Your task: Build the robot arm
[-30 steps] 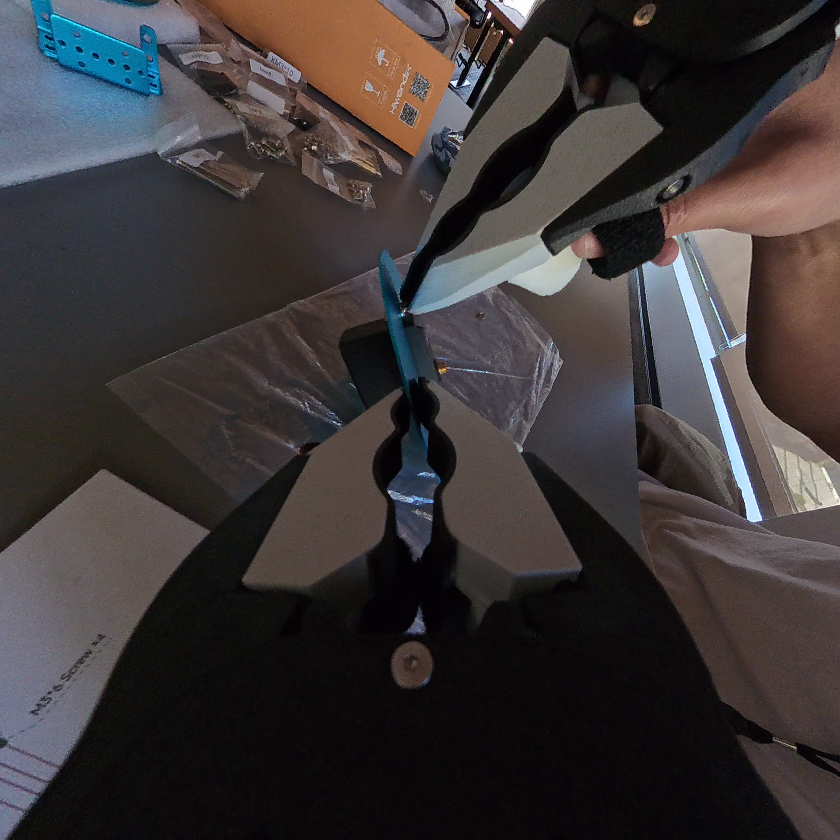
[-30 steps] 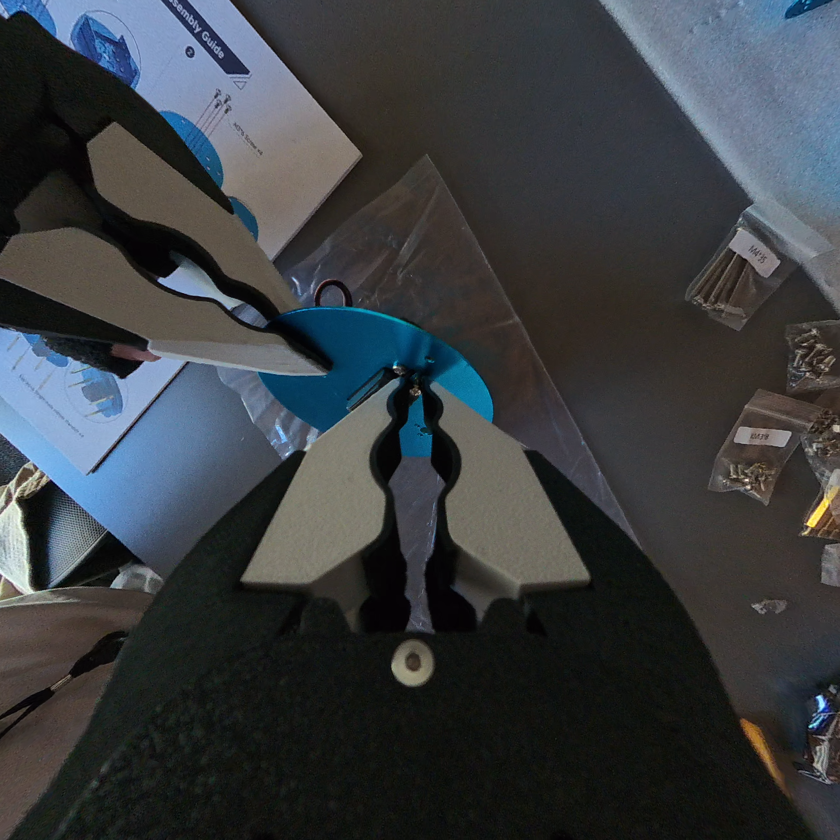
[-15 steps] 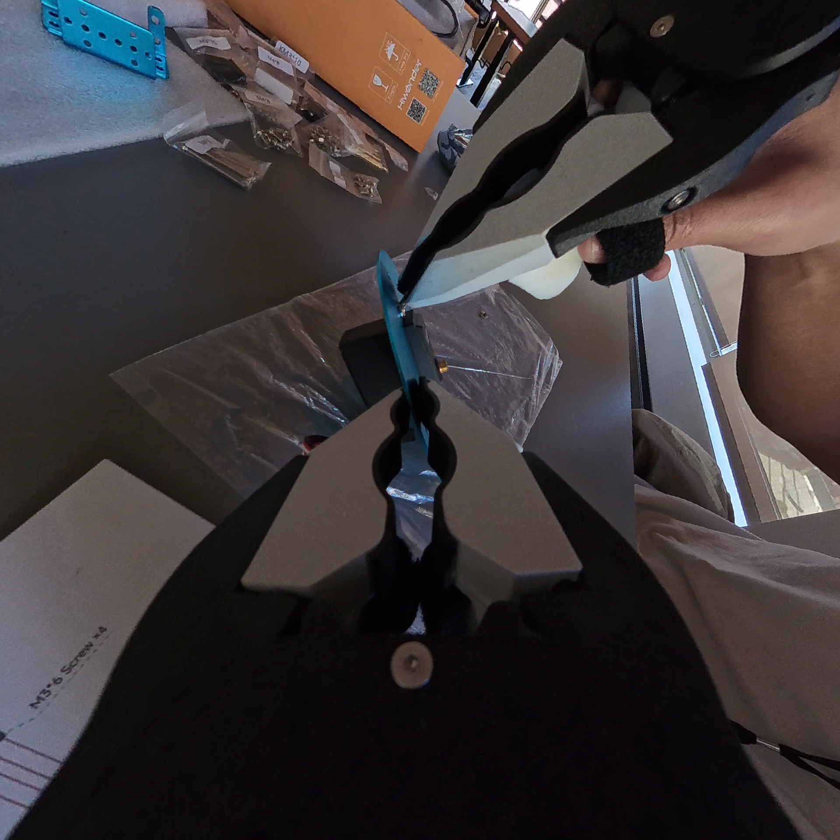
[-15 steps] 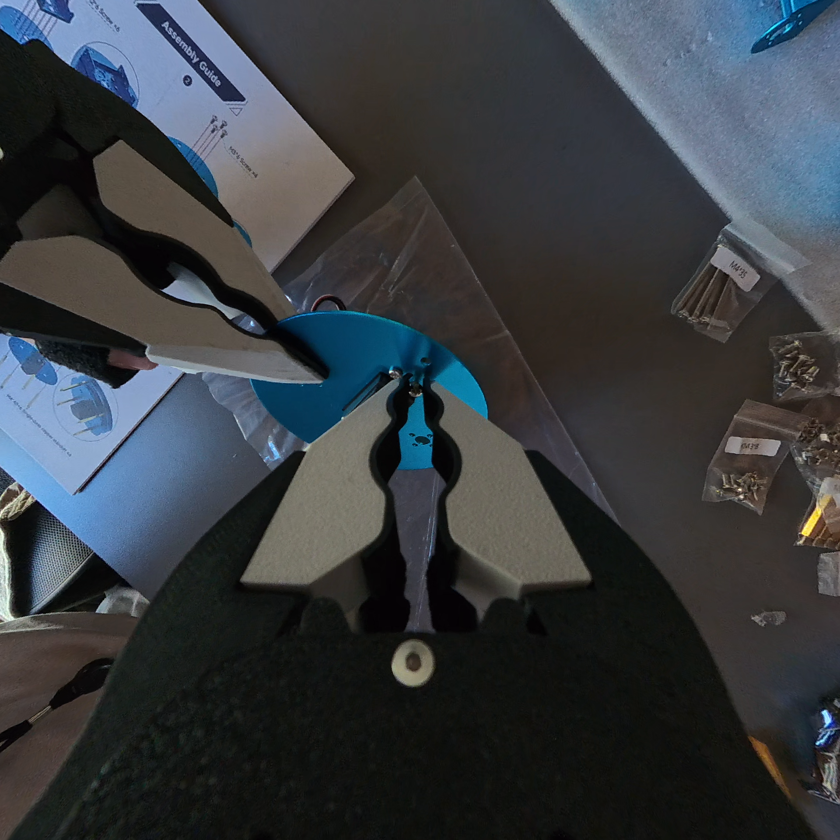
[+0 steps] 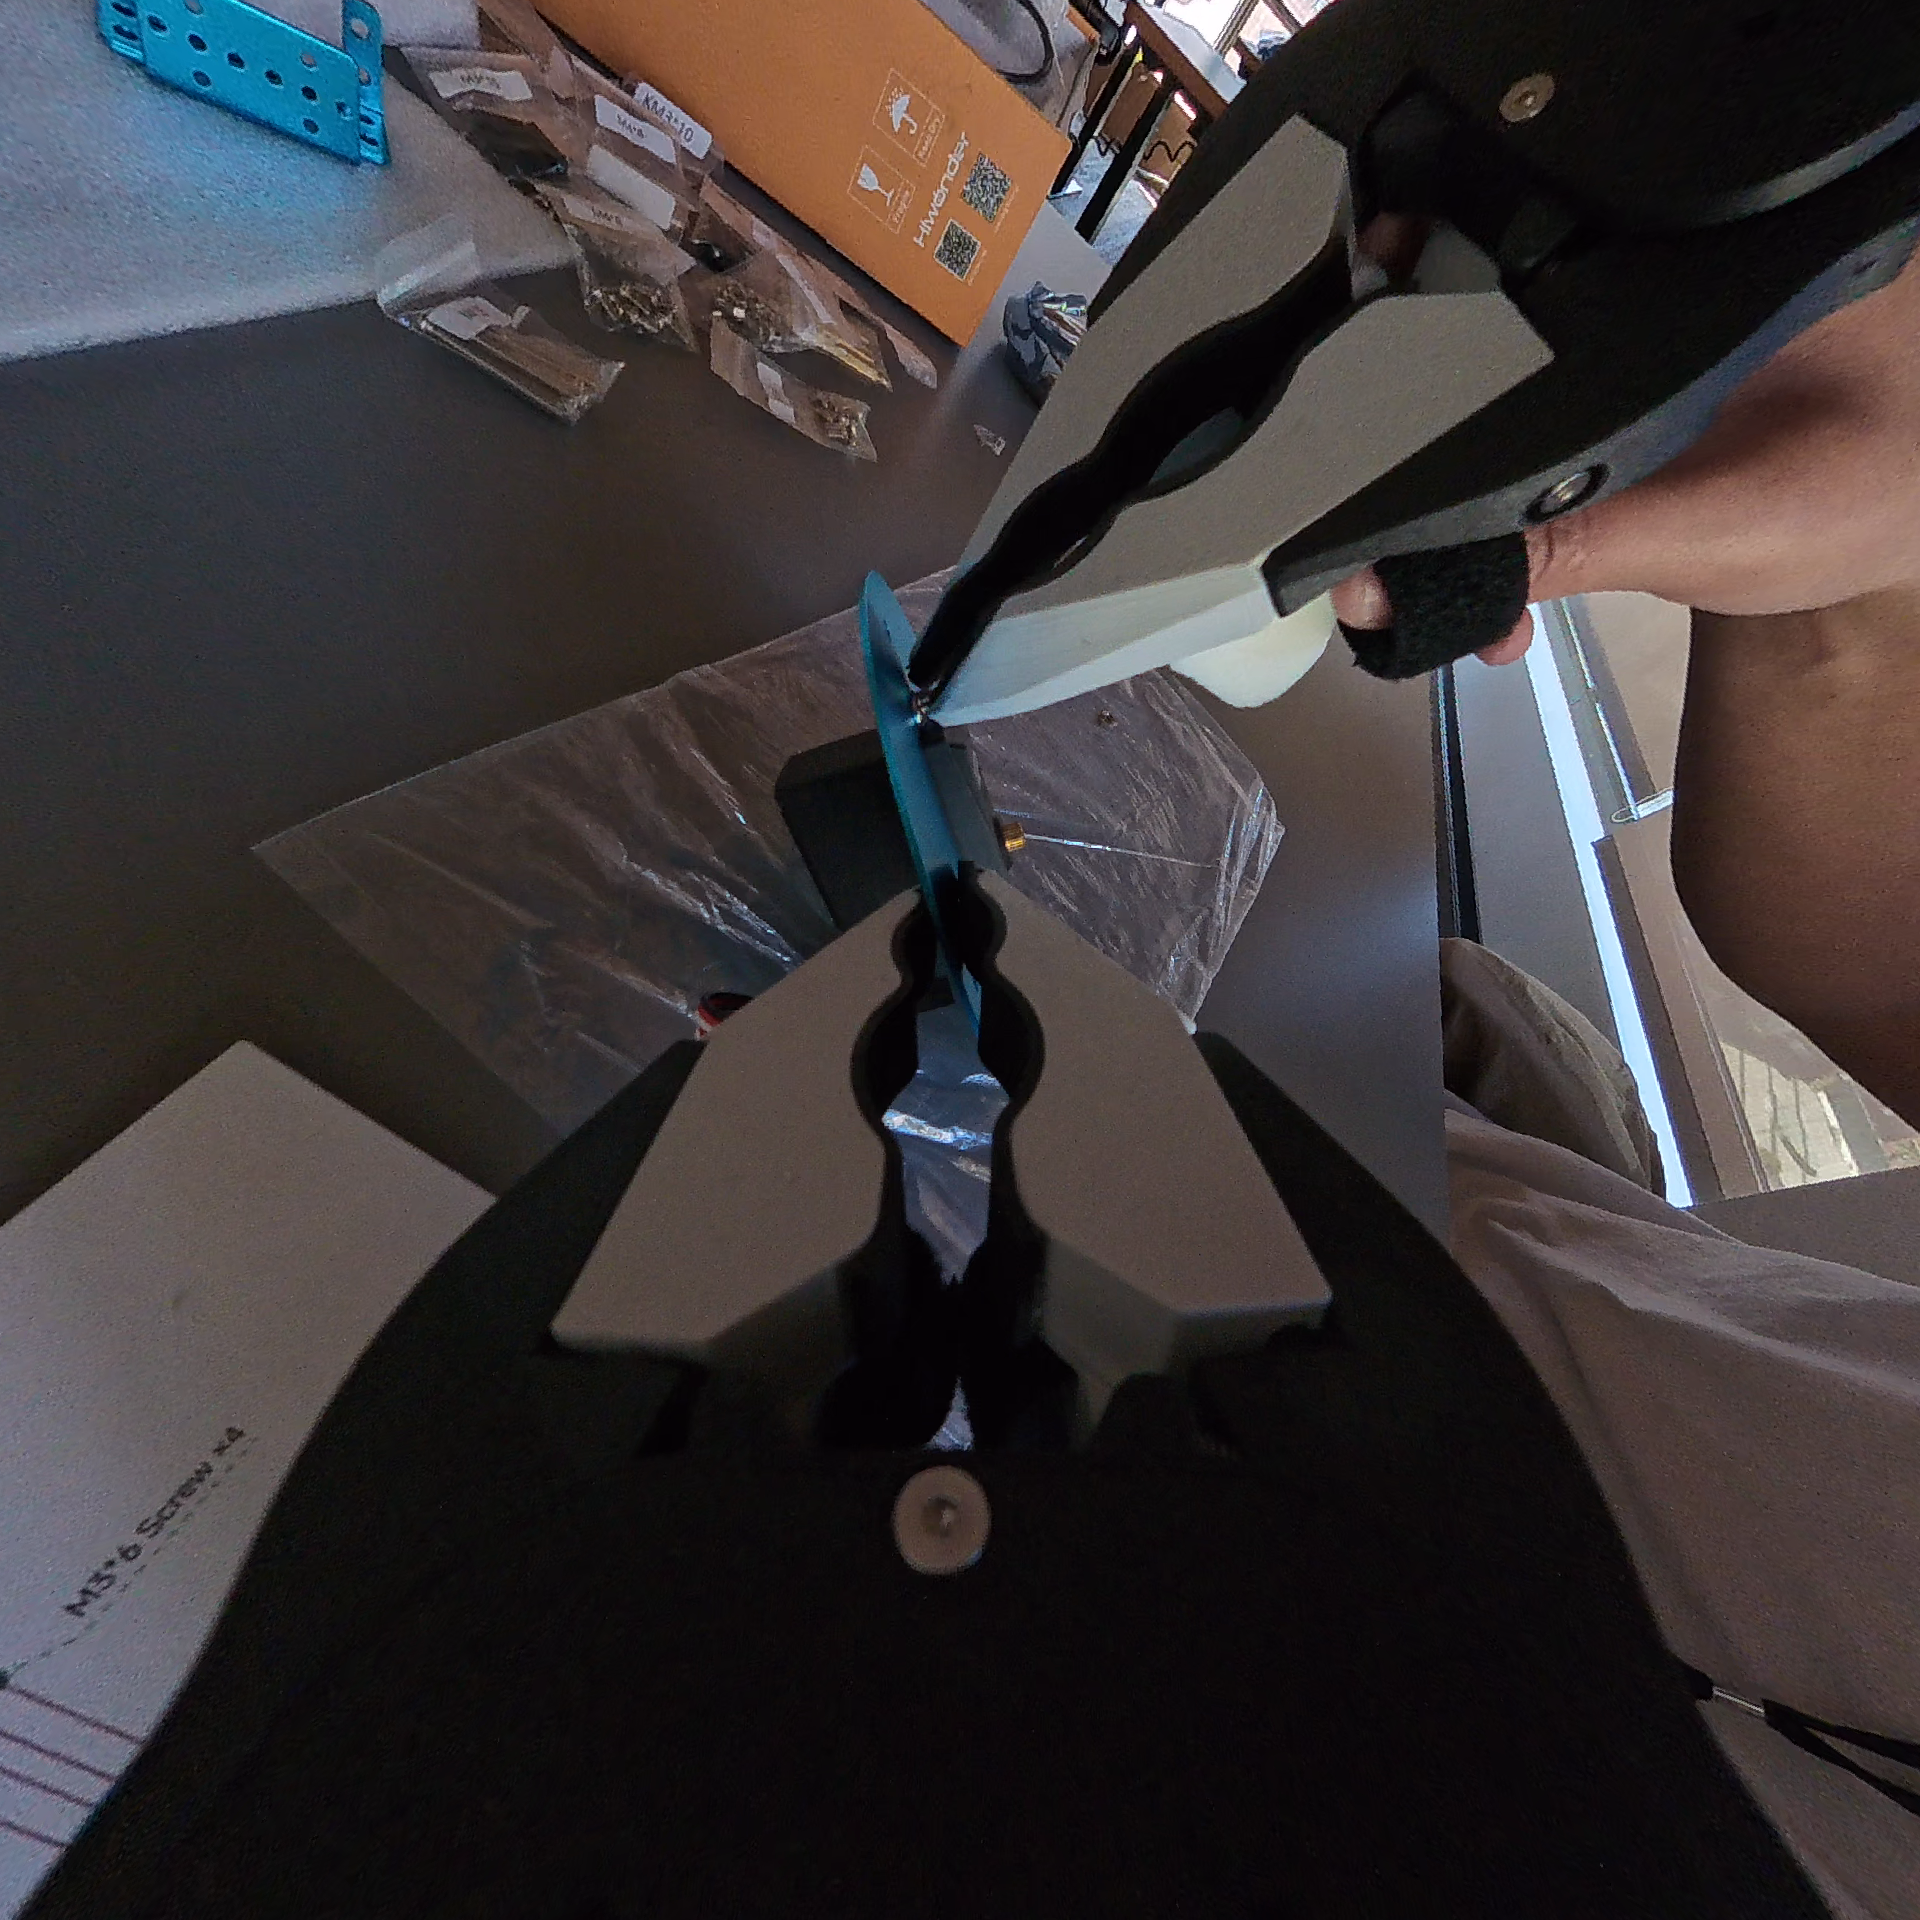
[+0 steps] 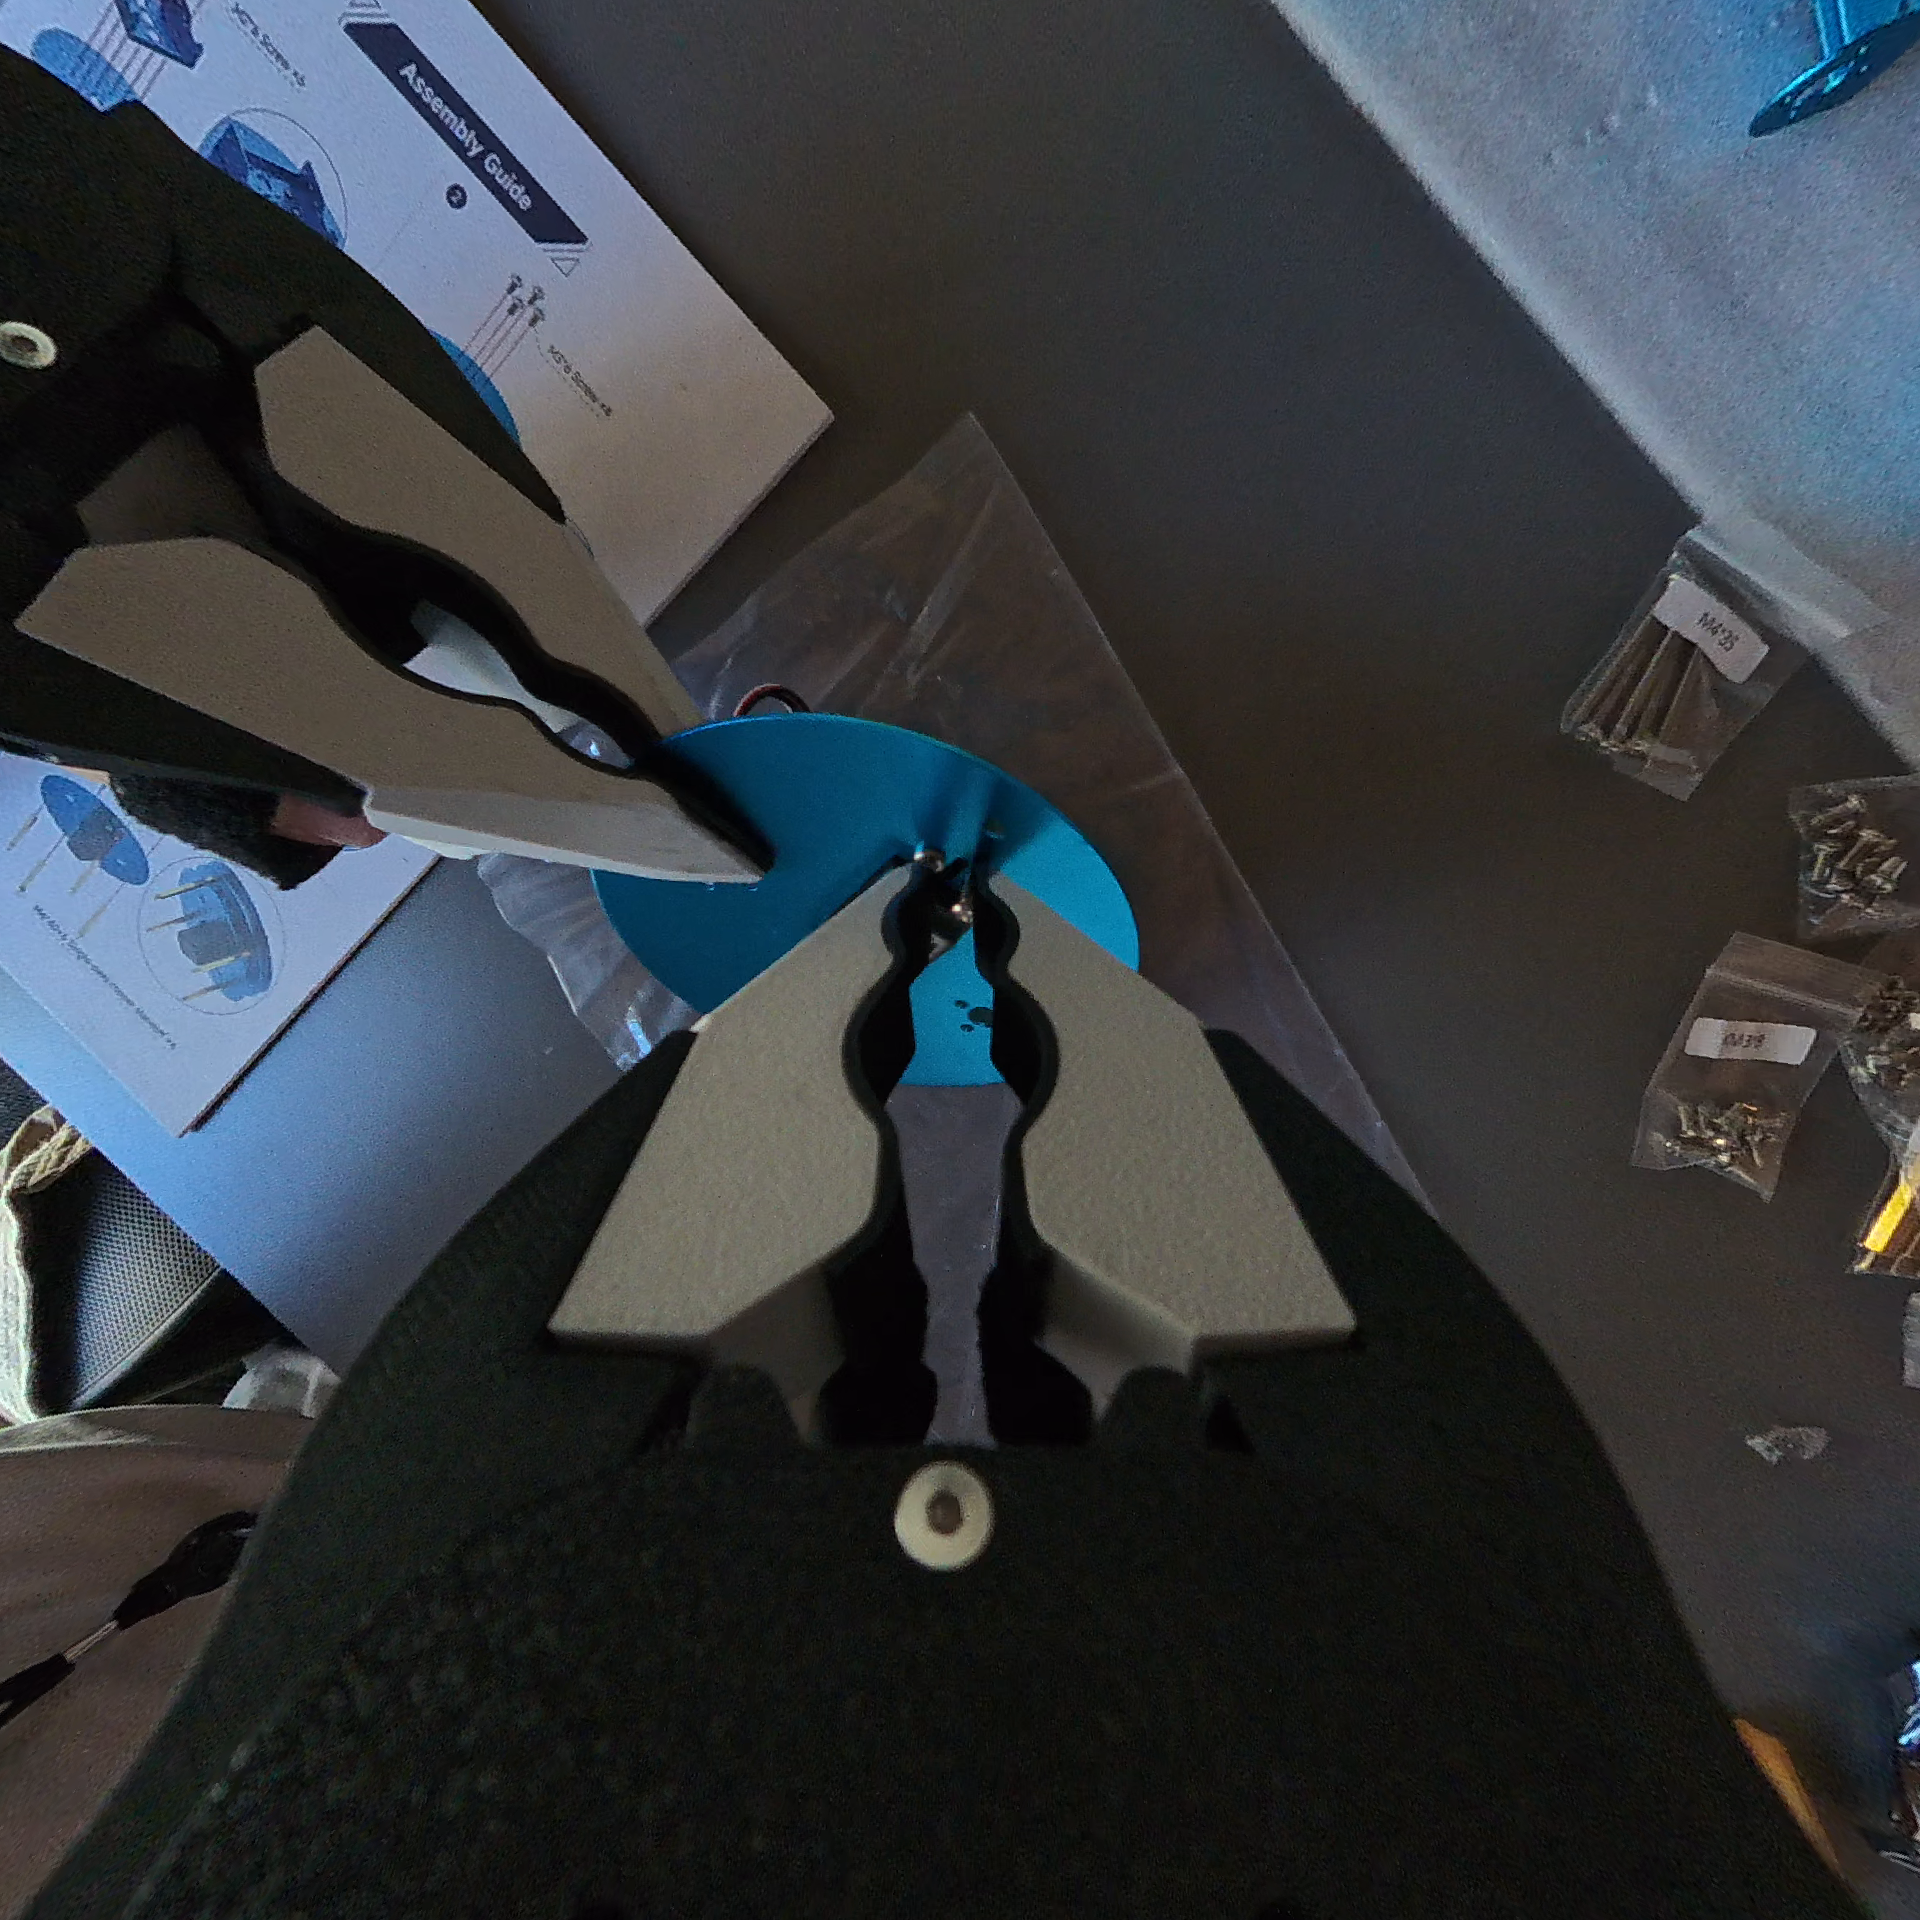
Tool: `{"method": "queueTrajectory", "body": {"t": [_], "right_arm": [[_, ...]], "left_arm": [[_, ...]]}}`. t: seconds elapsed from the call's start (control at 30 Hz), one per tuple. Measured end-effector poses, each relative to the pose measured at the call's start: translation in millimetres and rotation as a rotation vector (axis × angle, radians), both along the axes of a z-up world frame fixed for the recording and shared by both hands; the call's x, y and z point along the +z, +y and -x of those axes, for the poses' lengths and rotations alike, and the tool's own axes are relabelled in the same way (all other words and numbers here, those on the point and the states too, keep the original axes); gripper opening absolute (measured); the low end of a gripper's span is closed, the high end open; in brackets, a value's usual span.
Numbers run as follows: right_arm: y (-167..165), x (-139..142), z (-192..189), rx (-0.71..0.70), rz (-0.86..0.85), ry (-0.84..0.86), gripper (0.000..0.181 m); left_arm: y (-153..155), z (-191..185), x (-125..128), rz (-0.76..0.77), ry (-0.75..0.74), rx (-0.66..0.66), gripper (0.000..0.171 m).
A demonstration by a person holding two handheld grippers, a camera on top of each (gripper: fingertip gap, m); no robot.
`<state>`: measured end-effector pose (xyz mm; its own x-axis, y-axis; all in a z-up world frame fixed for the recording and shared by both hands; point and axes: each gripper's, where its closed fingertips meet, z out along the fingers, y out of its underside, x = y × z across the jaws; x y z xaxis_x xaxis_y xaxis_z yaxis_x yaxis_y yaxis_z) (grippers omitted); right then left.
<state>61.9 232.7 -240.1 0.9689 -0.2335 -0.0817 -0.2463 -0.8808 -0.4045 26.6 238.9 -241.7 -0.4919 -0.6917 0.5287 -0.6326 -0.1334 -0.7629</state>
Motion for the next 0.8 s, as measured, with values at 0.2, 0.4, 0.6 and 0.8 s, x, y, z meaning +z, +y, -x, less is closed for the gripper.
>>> {"method": "queueTrajectory", "body": {"t": [0.2,0.4,0.6,0.8], "right_arm": [[-0.7,6.0,-0.1,0.01,-0.015,-0.025,0.007],[-14.2,18.4,-0.1,0.007,-0.118,-0.025,0.0],[-15.8,7.6,3.1,0.003,-0.139,0.061,0.0],[-11.3,-0.4,3.0,0.011,-0.128,0.063,0.0]], "left_arm": [[-0.2,0.2,0.2,-0.001,-0.001,-0.001,0.003],[-0.5,0.3,0.6,-0.005,-0.003,-0.001,0.003],[-0.9,0.6,1.1,-0.005,-0.007,-0.003,0.003],[-1.4,1.0,1.5,-0.003,-0.011,-0.007,0.002]]}}
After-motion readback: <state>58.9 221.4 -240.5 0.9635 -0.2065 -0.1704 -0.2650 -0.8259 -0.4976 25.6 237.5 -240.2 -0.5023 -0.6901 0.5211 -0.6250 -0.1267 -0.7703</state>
